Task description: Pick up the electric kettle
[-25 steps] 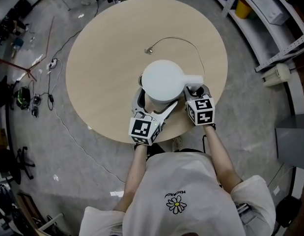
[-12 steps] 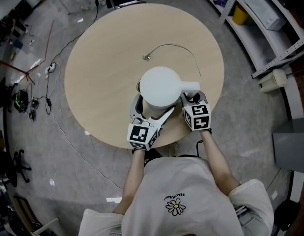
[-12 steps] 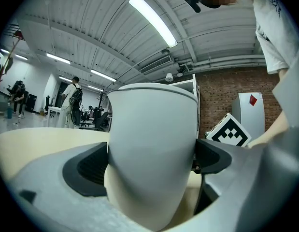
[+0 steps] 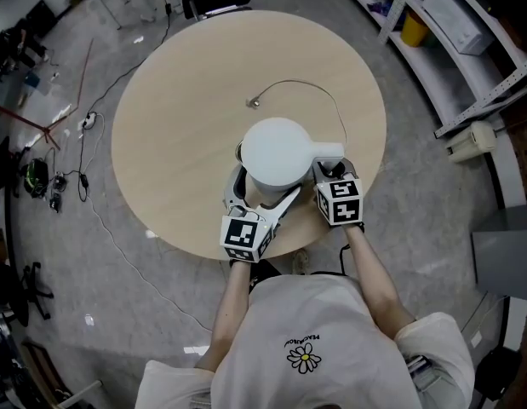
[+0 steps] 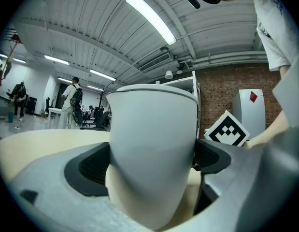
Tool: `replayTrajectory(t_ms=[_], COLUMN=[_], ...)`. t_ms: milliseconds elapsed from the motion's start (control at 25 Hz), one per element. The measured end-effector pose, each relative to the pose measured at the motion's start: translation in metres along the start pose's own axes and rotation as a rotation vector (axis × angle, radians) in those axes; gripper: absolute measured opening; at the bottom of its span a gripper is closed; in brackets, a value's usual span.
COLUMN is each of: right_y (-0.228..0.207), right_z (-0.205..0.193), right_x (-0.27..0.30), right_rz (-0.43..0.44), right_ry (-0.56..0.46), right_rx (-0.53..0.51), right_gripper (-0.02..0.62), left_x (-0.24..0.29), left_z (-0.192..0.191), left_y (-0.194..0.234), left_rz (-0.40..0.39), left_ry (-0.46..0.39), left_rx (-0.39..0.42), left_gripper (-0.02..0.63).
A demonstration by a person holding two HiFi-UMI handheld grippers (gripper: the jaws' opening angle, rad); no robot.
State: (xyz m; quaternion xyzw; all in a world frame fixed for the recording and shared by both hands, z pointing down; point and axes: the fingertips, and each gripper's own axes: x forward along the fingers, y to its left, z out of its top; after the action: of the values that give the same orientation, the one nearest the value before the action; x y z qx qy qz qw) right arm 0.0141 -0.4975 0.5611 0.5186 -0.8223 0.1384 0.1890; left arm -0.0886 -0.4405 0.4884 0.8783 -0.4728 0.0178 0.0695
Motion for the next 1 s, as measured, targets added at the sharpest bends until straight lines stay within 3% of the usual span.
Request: replayTrajectory(t_ms=[280, 440, 760, 1000], right_y=[0.001, -0.002, 0.012, 0.013], right_z=[0.026, 0.070, 0.166, 0.205], right_x=[-0.012, -0.029, -0.082, -0.120], right_rz=[-0.017, -0.030, -0.001, -0.004], right_ry=[-0.045, -0.095, -0.259, -0.370], right_rx=[-0.029, -0.038, -0.042, -0.045], right_gripper=[0.097, 0.097, 0.098, 0.097], left_x=[-0.003, -0.003, -0.021, -0.032], left_z=[0.027, 0.074, 0.179, 0.223], left_y=[-0.004, -0.011, -0.014, -0.030], left_rz=[-0.017, -0.019, -0.012, -0.045], left_ry=[0.000, -0.054, -0.166, -0.212], left_rx=[0.031, 0.086, 0.106, 0.127], left_gripper=[0.554, 0.554, 0.552, 0.551])
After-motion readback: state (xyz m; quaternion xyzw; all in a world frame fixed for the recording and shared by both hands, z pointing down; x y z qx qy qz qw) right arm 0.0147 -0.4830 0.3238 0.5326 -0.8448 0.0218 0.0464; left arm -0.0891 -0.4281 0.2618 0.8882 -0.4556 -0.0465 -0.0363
